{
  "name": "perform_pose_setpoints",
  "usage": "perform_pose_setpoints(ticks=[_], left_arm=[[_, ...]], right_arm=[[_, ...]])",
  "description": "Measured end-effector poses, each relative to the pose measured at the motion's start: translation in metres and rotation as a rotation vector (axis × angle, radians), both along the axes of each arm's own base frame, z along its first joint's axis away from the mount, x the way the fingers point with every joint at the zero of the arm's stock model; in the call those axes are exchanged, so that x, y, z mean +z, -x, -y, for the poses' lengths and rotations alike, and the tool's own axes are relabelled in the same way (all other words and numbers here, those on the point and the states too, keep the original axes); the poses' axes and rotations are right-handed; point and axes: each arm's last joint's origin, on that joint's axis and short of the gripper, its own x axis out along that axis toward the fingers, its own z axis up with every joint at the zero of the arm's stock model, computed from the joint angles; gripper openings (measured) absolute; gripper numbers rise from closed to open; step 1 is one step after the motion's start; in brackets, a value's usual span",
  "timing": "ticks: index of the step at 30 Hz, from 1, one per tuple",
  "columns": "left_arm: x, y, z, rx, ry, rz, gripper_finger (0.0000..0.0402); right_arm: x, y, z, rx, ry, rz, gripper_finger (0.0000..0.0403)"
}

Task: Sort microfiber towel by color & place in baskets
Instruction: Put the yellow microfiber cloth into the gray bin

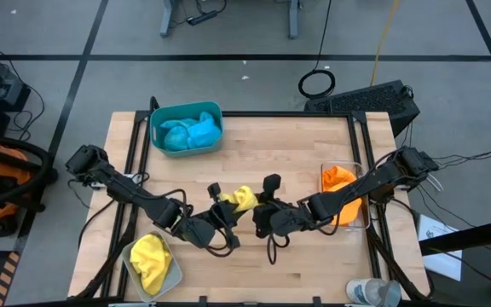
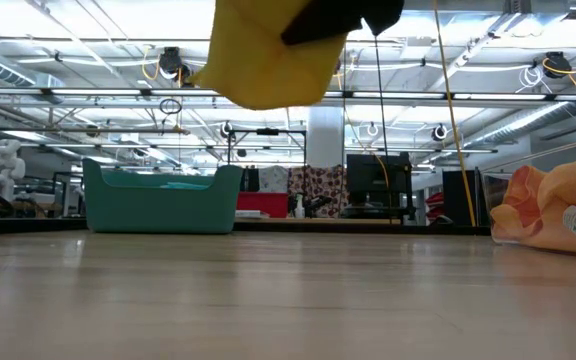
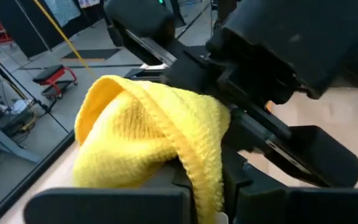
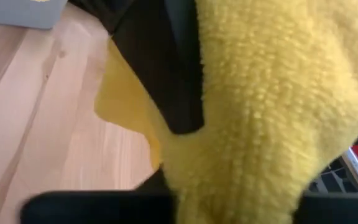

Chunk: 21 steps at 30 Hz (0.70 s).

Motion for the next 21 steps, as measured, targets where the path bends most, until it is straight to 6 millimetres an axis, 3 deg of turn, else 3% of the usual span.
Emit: perform_pose_setpoints(ticks=[2, 8, 12, 17, 21], left_arm=[[0.000, 0.000, 0.000, 0.000, 0.007, 0.000, 0.0043], [0.000, 0.017, 0.009, -0.036, -0.027, -0.078, 0.0130], [0.002, 0.031, 0.020, -0.075, -0.033, -0.104, 0.0182], [0.007, 0.043, 0.042, -0.190, -0.137, -0.103, 0.0215], [0.003, 0.041, 0.061, -0.261, -0.300, -0.087, 0.0232]], right_arm=[[-0.001, 0.001, -0.002, 0.009, 0.014, -0.019, 0.0016], [-0.008, 0.006, 0.000, -0.009, 0.017, -0.090, 0.0034], [-0.013, 0.010, 0.002, -0.031, 0.010, -0.138, 0.0017], [-0.017, 0.010, 0.003, 0.044, -0.065, -0.191, 0.0009], [-0.019, 0.006, 0.007, 0.165, -0.197, -0.236, 0.0021]])
